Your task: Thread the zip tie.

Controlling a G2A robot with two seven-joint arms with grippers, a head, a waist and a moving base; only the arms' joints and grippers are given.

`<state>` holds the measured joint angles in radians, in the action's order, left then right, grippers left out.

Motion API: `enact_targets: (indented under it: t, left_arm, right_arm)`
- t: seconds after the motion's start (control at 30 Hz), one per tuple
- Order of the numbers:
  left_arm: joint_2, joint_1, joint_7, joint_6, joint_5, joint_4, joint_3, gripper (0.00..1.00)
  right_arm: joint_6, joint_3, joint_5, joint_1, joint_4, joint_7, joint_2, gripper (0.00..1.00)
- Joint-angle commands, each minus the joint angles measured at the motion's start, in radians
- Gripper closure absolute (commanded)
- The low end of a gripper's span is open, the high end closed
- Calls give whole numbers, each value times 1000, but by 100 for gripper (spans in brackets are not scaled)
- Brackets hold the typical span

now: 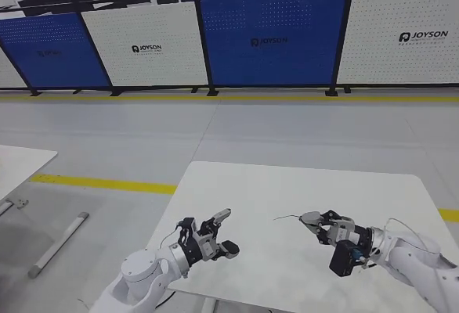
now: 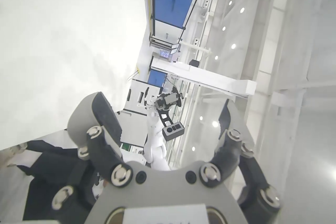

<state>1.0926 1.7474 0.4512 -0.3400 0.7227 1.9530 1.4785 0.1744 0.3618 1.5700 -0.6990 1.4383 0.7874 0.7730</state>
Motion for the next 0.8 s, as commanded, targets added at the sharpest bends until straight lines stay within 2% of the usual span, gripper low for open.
enact_targets:
  t: [0.0,0.07,0.2,0.3,0.37,0.43,0.77]
  left_arm:
    - [2,-5,-31,8,12,-8,2,0]
    - [5,-15,-65,4,28,-5,-5,0]
    - [4,-33,-99,0,47,-10,-39,0]
    - [-2,-48,-163,0,49,-8,-94,0]
    - [-7,-71,-196,0,83,-7,-136,0]
    - [-15,-98,-217,0,127,-22,-166,0]
    - [-15,-98,-217,0,127,-22,-166,0]
  right_arm:
    - [-1,3,0,-2,5,-33,1,100]
    - [26,-14,0,22,22,-65,2,100]
    - [46,-74,0,91,32,-83,6,100]
    - [69,-147,0,162,39,-117,11,100]
    - [66,-192,0,208,29,-102,18,100]
    - [67,-192,0,218,13,-94,24,100]
    - [67,-192,0,218,13,-94,24,100]
